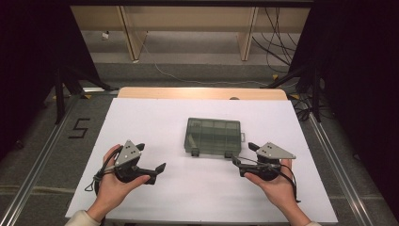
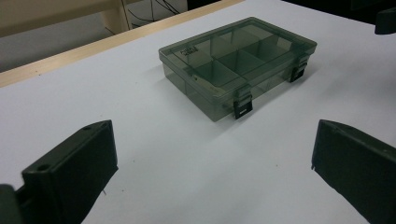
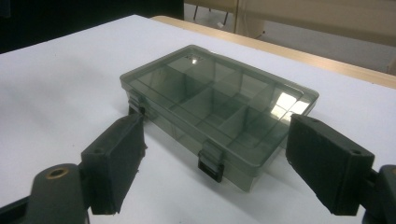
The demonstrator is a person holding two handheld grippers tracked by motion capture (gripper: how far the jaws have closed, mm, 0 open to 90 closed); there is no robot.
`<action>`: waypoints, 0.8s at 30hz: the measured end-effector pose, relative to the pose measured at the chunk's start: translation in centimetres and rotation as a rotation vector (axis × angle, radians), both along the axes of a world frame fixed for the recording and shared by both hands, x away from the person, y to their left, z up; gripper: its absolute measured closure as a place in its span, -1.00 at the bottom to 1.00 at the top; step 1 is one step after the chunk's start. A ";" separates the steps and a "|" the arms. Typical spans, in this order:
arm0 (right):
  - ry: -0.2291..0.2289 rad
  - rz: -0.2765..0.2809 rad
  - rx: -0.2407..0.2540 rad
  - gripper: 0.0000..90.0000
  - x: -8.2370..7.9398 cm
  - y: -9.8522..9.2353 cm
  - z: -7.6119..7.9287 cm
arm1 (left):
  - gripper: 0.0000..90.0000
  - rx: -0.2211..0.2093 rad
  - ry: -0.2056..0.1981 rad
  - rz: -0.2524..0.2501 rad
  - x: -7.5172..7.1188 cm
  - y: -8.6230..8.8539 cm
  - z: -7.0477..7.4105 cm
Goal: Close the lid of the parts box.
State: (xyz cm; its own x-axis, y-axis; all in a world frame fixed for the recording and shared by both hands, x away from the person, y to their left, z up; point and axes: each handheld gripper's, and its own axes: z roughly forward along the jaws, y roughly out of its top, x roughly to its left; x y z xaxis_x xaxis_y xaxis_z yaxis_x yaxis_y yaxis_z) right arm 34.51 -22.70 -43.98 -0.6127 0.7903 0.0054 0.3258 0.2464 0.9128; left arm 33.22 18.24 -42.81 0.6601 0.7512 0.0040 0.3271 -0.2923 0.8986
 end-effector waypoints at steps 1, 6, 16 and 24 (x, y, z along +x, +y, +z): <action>0.007 0.002 0.004 -0.55 -0.1 -0.1 0.1 | -1.00 -0.001 -0.002 -0.010 0.0 0.1 0.0; 0.019 0.009 -0.002 -0.55 -0.6 -0.4 0.1 | -1.00 0.001 0.006 0.002 -0.4 0.7 -0.2; 0.015 0.002 -0.002 -0.55 -1.6 -1.2 -0.4 | -1.00 0.006 0.000 0.007 -1.0 1.8 -0.4; 0.007 -0.007 -0.002 -0.55 -2.2 -1.6 -0.6 | -1.00 0.009 0.001 0.008 -1.2 2.0 -0.6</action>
State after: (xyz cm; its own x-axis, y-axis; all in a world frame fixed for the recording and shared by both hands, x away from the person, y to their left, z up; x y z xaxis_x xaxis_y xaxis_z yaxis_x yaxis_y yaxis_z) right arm 32.36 -24.32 -44.54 -0.6068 0.7948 0.0082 0.3337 0.2454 0.9102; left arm 32.02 20.26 -43.38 0.6543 0.7561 0.0100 0.3304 -0.2978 0.8956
